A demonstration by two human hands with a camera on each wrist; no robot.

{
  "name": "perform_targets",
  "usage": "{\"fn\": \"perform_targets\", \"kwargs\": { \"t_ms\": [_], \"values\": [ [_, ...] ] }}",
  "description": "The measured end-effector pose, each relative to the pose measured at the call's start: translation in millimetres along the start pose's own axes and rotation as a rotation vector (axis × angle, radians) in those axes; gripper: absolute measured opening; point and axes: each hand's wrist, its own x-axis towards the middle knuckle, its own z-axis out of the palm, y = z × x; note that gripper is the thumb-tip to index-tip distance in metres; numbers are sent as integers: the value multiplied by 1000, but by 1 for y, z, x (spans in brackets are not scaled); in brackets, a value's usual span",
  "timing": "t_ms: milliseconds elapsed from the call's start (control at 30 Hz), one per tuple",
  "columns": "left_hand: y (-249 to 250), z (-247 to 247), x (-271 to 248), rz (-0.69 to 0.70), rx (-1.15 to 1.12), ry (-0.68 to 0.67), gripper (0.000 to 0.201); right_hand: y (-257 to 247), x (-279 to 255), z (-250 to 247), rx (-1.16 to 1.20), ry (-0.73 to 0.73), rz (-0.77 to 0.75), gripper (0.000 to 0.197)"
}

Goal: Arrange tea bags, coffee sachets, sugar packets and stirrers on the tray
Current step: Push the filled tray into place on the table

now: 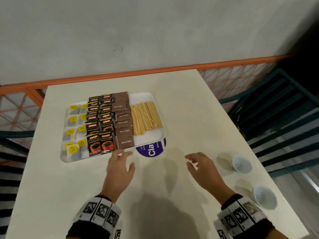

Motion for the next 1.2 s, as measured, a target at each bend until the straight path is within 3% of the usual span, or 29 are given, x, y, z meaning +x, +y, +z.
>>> {"fn": "perform_targets", "kwargs": {
  "t_ms": [133,233,367,467,633,900,1033,1200],
  "values": [
    [80,47,-22,294,-74,-226,33,38,-54,-46,-163,67,30,18],
    [135,79,-32,420,-40,-385,37,69,-88,-74,-344,160,115,27],
    [195,124,-34,524,42,-485,46,104,-116,-99,-406,-10,361,67],
    [228,156,-31,547,165,-538,60,122,-126,-108,-315,-101,366,76],
    [262,191,-23,524,252,-561,76,148,-127,-108,-193,-95,246,66],
    [259,187,-8,416,90,-522,67,163,-99,-135,-60,-156,168,73],
    [235,157,12,246,-17,-387,67,156,-47,-153,-113,-107,64,73],
    [197,119,48,79,-67,-187,70,119,55,-150,-129,-72,-131,71]
  ]
}}
